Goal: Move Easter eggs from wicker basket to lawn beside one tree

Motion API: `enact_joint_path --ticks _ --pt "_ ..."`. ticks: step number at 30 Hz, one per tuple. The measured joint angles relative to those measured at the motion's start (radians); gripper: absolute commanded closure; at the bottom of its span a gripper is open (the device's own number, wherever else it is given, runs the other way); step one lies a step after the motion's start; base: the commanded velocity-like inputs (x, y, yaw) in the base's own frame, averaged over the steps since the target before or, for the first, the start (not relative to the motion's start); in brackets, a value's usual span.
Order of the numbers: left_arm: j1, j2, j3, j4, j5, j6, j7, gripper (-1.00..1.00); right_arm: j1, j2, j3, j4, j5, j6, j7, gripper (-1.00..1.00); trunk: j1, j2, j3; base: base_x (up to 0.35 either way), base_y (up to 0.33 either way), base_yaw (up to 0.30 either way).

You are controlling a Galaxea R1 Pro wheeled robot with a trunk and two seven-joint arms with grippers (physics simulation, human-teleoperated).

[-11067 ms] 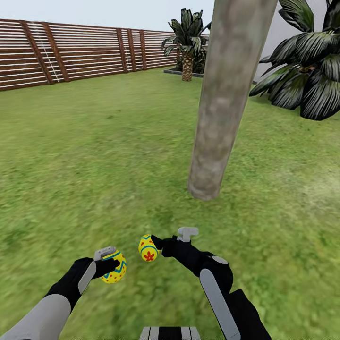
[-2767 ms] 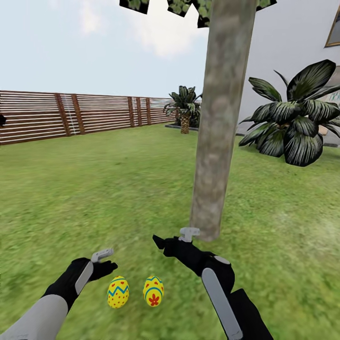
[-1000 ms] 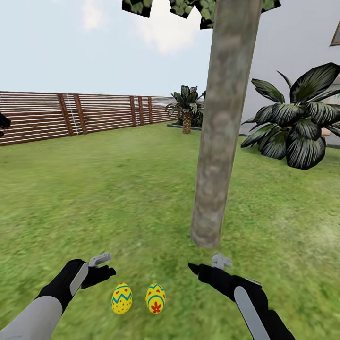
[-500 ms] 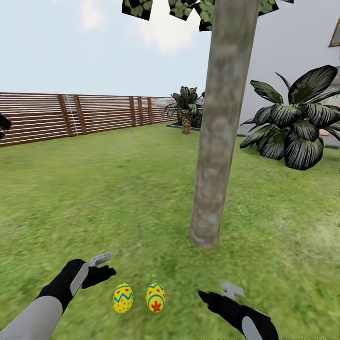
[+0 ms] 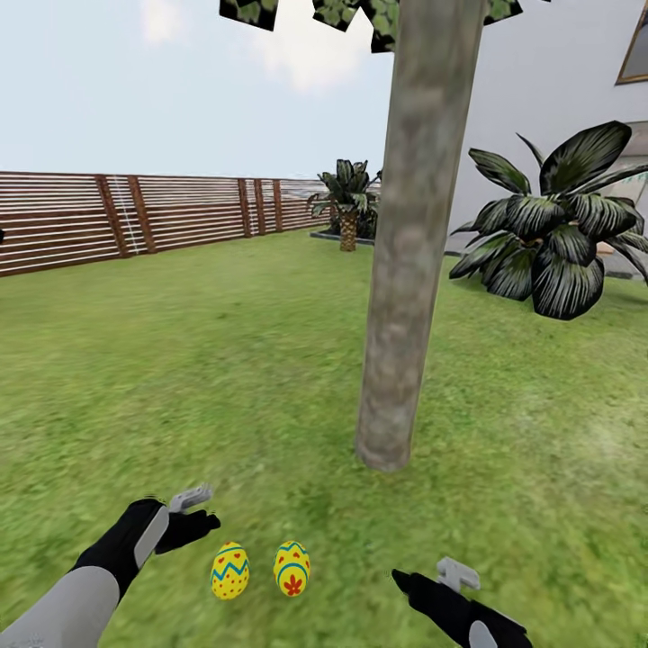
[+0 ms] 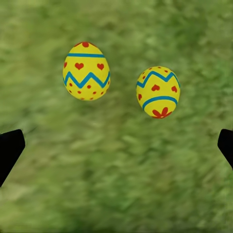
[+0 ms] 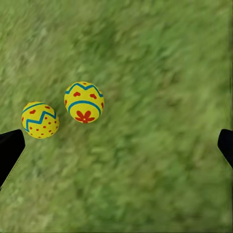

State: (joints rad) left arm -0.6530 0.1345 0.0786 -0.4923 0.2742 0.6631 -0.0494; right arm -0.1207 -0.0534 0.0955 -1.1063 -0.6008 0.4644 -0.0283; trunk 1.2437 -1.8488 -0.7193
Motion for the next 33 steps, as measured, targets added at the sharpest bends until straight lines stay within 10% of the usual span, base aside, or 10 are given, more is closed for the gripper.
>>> enact_joint_path --ticks 12,33 --pt "0.002 0.032 -0.003 0.296 -0.008 -0.283 0.003 -1.00 0.000 0.000 -0.005 0.060 0.004 -0.133 0.000 -1.00 -0.046 0.084 0.026 0.000 0.000 0.000" --pt "0.069 0.030 -0.011 0.380 -0.012 -0.471 0.008 -1.00 0.001 0.002 -0.010 0.197 0.000 -0.251 0.000 -1.00 -0.127 0.231 0.103 0.000 0.000 -0.043"
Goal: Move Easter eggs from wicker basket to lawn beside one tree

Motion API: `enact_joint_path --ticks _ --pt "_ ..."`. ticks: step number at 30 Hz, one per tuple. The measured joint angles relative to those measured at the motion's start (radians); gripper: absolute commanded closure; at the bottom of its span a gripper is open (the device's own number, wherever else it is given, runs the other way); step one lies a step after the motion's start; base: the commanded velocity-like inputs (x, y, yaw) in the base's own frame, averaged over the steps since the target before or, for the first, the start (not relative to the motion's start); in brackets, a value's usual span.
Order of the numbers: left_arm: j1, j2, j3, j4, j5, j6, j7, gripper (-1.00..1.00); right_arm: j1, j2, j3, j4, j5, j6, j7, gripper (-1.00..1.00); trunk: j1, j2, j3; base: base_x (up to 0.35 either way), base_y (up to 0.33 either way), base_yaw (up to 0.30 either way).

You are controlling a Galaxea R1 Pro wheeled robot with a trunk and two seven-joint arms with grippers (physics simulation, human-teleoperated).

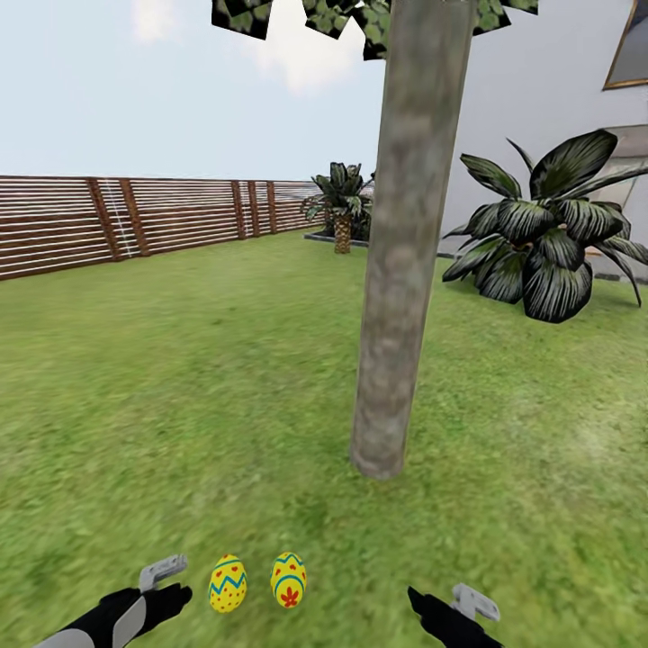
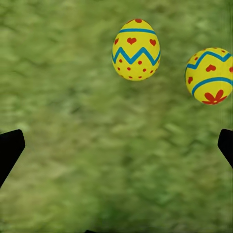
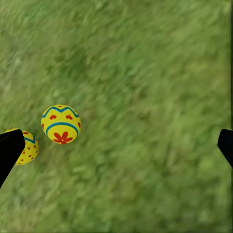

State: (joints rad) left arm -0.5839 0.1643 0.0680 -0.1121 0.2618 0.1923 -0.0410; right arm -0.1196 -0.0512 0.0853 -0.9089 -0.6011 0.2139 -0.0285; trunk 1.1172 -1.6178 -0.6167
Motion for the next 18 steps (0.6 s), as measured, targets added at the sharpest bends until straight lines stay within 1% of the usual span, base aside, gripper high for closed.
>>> enact_joint_path --ticks 3,9,15,18 --pt "0.002 -0.002 -0.001 0.001 0.000 -0.007 0.001 -1.00 0.000 0.000 0.000 0.010 0.000 -0.012 0.000 -1.00 -0.011 0.021 0.011 0.000 0.000 -0.013" --pt "0.013 -0.003 -0.001 0.017 -0.002 -0.020 0.020 -1.00 0.000 0.001 0.001 0.017 0.000 -0.017 0.000 -1.00 -0.034 0.063 0.036 0.000 0.000 -0.073" --pt "0.015 -0.005 -0.001 0.020 -0.003 -0.023 0.024 -1.00 0.000 0.002 0.001 0.022 0.001 -0.017 -0.002 -1.00 -0.058 0.105 0.056 0.000 0.000 -0.014" --pt "0.015 -0.006 -0.001 0.022 -0.002 -0.059 0.028 -1.00 0.000 0.002 0.002 0.035 0.001 -0.017 -0.003 -1.00 -0.069 0.126 0.065 0.000 0.000 -0.002"
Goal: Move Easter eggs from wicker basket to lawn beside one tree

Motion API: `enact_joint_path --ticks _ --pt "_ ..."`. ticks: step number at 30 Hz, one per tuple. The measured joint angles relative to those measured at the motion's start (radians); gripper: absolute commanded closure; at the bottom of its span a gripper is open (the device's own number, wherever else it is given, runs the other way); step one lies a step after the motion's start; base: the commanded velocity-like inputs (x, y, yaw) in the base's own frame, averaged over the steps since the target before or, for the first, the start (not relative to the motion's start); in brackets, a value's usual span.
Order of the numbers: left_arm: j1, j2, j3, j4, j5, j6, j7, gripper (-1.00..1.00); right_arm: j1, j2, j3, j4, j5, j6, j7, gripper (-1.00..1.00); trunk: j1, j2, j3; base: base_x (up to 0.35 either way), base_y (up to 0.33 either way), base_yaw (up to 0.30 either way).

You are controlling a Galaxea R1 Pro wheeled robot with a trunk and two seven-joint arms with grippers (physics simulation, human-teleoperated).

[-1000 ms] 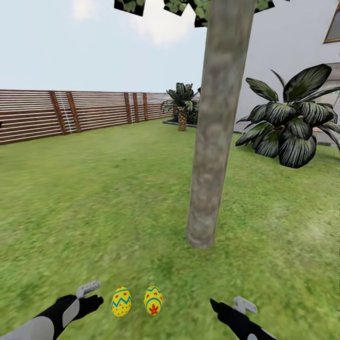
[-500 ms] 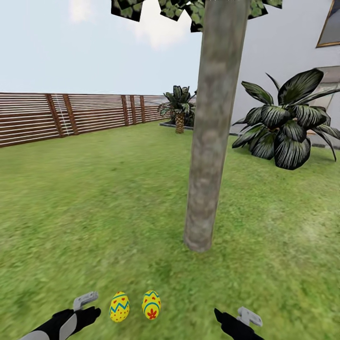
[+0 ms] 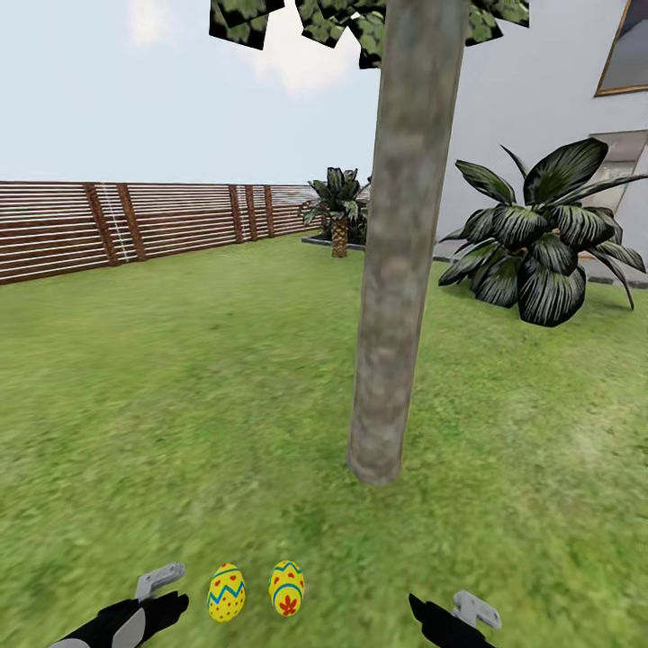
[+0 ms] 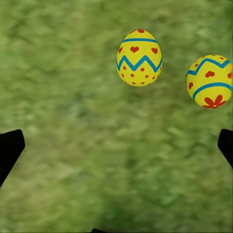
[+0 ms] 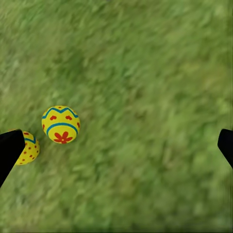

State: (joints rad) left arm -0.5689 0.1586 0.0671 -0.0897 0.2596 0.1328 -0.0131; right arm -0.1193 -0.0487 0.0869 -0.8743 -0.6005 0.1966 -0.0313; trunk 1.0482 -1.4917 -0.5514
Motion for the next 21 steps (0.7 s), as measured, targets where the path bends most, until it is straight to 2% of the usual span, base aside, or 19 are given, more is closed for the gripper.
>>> enact_joint_path --ticks 5,14,21 --pt "0.001 0.000 0.000 0.003 0.002 -0.034 0.023 -1.00 0.000 0.002 0.002 0.008 0.000 -0.002 -0.002 -1.00 -0.019 0.035 0.016 0.000 0.000 0.000" --pt "0.001 -0.003 -0.001 0.003 0.000 -0.038 0.028 -1.00 0.000 0.003 0.008 0.010 0.000 -0.023 -0.004 -1.00 -0.054 0.098 0.044 0.000 0.000 0.000" --pt "0.001 -0.003 -0.001 0.003 0.000 -0.039 0.029 -1.00 -0.001 0.004 0.005 0.060 0.002 -0.027 -0.005 -1.00 -0.081 0.147 0.066 0.000 0.000 0.000"
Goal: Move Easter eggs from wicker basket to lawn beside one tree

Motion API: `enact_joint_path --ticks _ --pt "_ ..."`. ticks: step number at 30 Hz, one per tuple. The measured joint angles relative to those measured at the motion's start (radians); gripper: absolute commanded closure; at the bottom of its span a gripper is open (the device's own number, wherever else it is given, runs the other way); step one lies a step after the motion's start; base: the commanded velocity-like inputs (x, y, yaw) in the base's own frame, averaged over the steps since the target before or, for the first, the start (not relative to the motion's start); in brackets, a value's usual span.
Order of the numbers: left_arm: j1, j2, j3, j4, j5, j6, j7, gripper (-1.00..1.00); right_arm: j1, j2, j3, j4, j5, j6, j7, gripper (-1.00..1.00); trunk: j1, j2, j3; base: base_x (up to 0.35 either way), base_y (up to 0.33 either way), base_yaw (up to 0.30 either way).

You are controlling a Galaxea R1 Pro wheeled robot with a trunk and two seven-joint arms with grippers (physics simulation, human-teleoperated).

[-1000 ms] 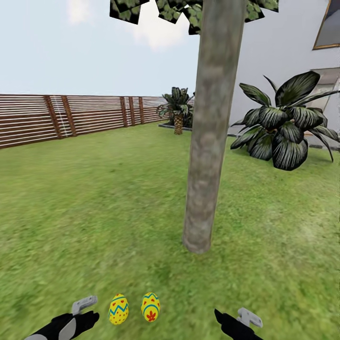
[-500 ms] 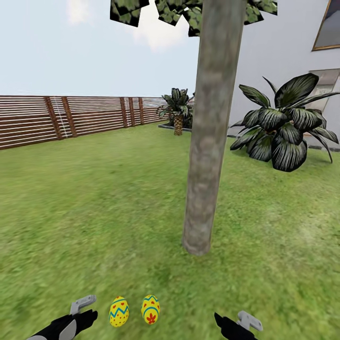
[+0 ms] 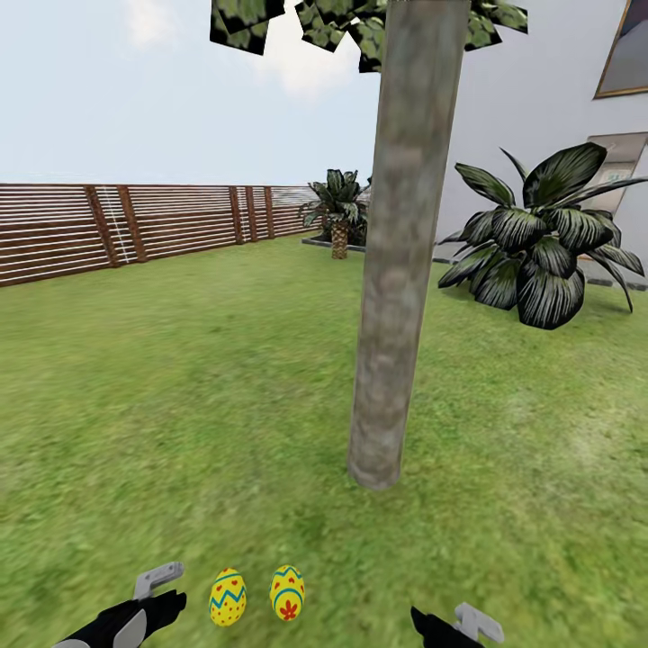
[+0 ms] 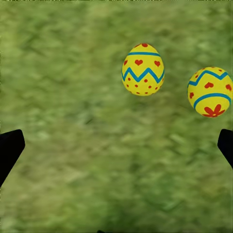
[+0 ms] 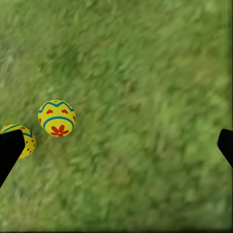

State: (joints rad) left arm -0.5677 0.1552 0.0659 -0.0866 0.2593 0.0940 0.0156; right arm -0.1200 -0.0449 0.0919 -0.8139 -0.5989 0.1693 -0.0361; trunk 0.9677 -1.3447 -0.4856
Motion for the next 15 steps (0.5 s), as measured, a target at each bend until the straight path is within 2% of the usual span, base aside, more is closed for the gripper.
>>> enact_joint_path --ticks 15 --pt "0.000 -0.002 0.000 0.000 0.000 -0.001 0.000 -1.00 0.000 0.000 -0.005 0.007 0.001 0.000 0.000 -1.00 -0.058 0.105 0.047 0.000 0.000 0.000"
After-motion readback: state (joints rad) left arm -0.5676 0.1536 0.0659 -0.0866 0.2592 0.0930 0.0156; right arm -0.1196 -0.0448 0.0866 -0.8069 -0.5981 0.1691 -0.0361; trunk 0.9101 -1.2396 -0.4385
